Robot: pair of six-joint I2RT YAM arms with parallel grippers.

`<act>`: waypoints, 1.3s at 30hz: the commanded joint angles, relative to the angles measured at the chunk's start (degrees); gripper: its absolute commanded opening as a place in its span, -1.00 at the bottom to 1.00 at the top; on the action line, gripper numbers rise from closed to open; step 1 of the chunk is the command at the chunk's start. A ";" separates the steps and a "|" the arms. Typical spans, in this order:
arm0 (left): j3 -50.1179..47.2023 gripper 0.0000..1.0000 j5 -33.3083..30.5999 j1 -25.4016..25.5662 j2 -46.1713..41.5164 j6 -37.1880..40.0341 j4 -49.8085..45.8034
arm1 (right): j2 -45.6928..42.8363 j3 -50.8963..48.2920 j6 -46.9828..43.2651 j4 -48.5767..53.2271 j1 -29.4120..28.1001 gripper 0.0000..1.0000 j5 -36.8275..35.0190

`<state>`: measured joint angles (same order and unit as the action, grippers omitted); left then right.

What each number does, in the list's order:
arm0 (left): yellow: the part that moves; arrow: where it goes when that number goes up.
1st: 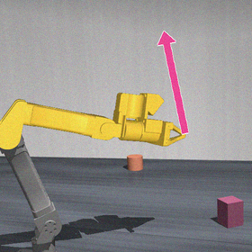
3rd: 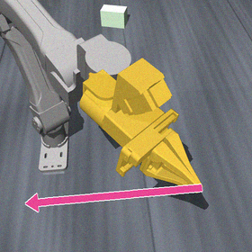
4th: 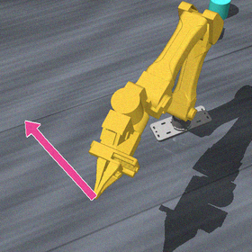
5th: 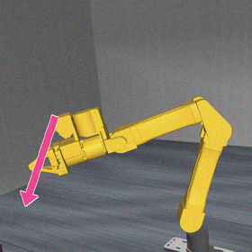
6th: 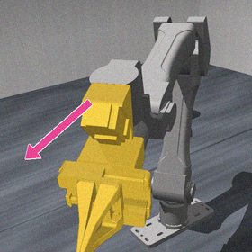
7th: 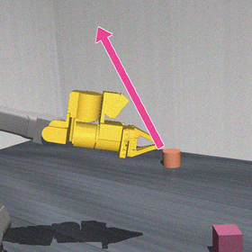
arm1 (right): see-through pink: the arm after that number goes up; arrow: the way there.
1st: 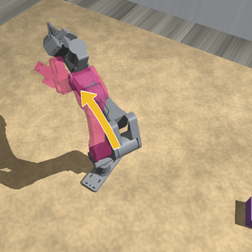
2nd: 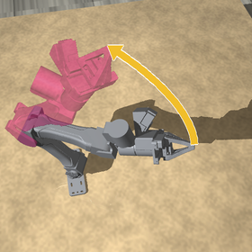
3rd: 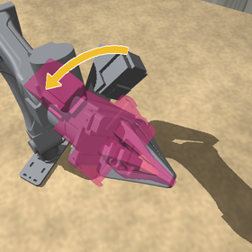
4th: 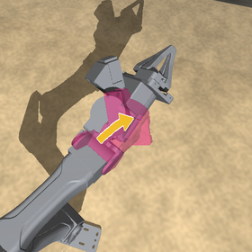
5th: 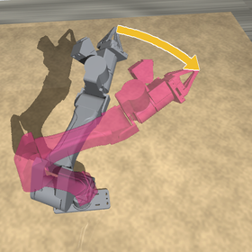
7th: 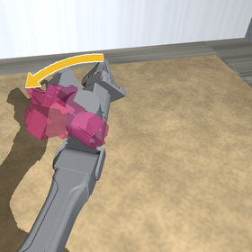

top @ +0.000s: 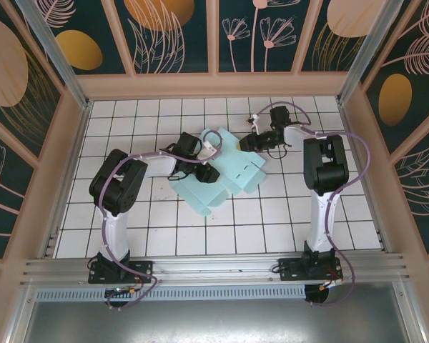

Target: Fold the paper box

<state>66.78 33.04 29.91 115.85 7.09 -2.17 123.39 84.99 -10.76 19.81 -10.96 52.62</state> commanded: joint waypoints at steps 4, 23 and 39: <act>-3.53 0.07 3.48 0.06 -5.01 -4.13 0.66 | -4.07 -4.15 2.08 -6.03 0.74 -1.00 -1.82; -14.32 0.98 -20.45 -0.03 -18.75 -40.96 28.86 | -30.99 -32.18 16.71 -23.10 0.03 -1.00 -35.69; -16.33 0.98 -25.72 -0.07 -17.27 -45.68 28.44 | -23.88 -21.85 7.22 -13.33 -11.40 -1.00 -73.02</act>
<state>51.29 10.55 29.91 100.12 -38.06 26.35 97.14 60.25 0.99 3.95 -20.03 -9.76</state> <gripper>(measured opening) 0.988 0.056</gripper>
